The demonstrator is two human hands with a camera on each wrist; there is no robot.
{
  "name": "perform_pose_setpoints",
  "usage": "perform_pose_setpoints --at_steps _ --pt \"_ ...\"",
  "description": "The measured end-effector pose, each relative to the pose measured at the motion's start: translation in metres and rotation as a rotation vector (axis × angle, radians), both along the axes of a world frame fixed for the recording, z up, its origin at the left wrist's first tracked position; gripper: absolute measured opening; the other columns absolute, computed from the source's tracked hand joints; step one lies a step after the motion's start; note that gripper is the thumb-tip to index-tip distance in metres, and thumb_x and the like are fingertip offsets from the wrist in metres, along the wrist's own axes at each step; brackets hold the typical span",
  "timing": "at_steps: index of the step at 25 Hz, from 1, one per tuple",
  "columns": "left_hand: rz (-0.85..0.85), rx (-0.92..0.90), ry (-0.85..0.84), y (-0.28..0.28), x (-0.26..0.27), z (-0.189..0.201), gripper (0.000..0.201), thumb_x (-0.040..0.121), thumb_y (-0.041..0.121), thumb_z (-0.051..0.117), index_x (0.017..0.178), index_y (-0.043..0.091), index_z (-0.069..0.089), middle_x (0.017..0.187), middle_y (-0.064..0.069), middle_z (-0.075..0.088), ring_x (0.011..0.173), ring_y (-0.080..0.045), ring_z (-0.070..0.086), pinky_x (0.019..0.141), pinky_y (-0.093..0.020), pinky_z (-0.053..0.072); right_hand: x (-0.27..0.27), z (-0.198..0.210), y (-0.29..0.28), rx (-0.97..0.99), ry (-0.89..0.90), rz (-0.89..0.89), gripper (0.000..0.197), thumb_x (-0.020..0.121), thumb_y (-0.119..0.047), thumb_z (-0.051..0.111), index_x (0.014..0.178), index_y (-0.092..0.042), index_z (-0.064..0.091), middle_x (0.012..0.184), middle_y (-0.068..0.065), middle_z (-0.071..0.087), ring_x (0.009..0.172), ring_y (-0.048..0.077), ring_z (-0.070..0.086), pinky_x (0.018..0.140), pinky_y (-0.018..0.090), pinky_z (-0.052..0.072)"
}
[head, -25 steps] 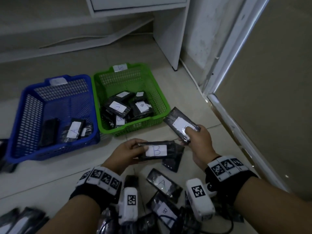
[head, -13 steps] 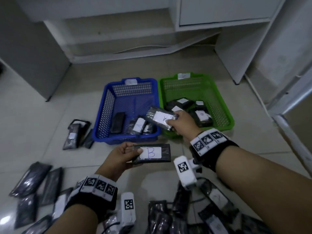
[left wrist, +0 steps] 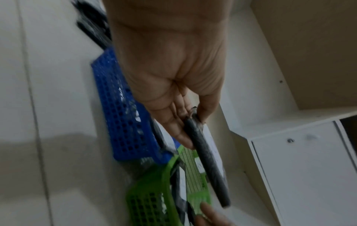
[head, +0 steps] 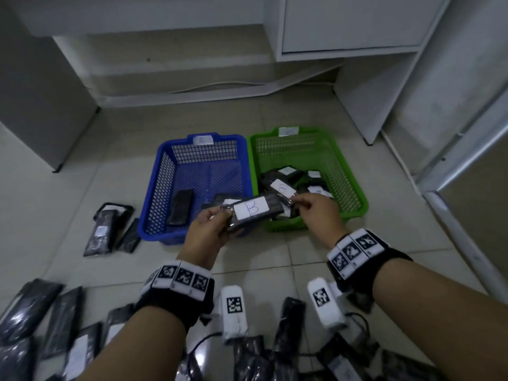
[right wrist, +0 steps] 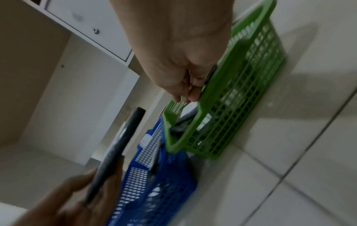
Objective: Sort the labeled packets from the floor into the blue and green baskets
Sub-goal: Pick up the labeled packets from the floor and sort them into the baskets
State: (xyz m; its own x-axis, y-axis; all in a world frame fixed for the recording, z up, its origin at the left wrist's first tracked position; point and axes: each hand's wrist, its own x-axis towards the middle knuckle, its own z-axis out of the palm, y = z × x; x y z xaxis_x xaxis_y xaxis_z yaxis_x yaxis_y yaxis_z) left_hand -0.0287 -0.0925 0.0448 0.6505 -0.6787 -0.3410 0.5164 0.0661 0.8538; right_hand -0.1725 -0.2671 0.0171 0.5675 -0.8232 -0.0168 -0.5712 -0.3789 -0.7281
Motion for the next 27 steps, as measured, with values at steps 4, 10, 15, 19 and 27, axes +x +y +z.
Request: perform_pose_setpoints --at_steps 4,10,15,19,27 --pt "-0.014 0.088 -0.112 -0.065 -0.017 -0.008 0.009 0.093 0.002 0.052 0.101 0.001 0.056 0.095 -0.017 0.064 0.088 -0.027 0.064 0.067 -0.028 0.059 -0.070 0.002 -0.016 -0.117 0.016 -0.033 0.033 0.086 0.007 0.051 0.106 -0.009 0.072 0.113 0.013 0.064 0.106 0.026 0.059 0.087 0.017 0.037" --pt "-0.262 0.502 -0.881 -0.111 -0.025 -0.031 0.044 0.093 0.012 0.051 0.137 0.014 0.050 0.119 -0.011 0.065 0.102 -0.024 0.061 0.084 -0.026 0.047 -0.112 -0.005 -0.025 -0.053 0.155 0.156 0.046 0.090 0.005 0.048 0.133 -0.010 0.055 0.144 0.008 0.046 0.133 0.021 0.043 0.102 0.007 0.018" --pt "-0.154 0.568 -1.359 -0.064 -0.024 -0.057 0.042 0.092 0.007 0.051 0.133 0.005 0.052 0.140 -0.012 0.047 0.126 -0.029 0.046 0.109 -0.039 0.037 -0.091 -0.015 -0.018 -0.109 0.095 0.126 0.047 0.093 0.001 0.045 0.139 -0.009 0.047 0.147 0.008 0.043 0.135 0.020 0.038 0.103 0.008 0.016" --pt "-0.368 0.861 -1.438 -0.048 -0.011 -0.073 0.058 0.100 0.040 0.032 0.151 0.015 0.020 0.156 -0.012 0.021 0.144 -0.028 0.020 0.118 -0.042 0.011 -0.083 -0.027 -0.013 -0.112 0.117 0.114 0.054 0.092 0.002 0.043 0.144 -0.014 0.041 0.150 0.006 0.037 0.140 0.019 0.030 0.107 0.014 0.016" --pt "-0.384 0.499 -1.719 -0.067 -0.037 -0.071 0.024 0.088 0.026 0.055 0.103 0.014 0.070 0.098 -0.010 0.066 0.088 -0.035 0.060 0.075 -0.038 0.047 -0.121 -0.031 -0.019 -0.129 -0.033 0.048 0.049 0.084 0.007 0.052 0.127 -0.013 0.061 0.136 0.006 0.053 0.128 0.019 0.046 0.106 0.016 0.027"
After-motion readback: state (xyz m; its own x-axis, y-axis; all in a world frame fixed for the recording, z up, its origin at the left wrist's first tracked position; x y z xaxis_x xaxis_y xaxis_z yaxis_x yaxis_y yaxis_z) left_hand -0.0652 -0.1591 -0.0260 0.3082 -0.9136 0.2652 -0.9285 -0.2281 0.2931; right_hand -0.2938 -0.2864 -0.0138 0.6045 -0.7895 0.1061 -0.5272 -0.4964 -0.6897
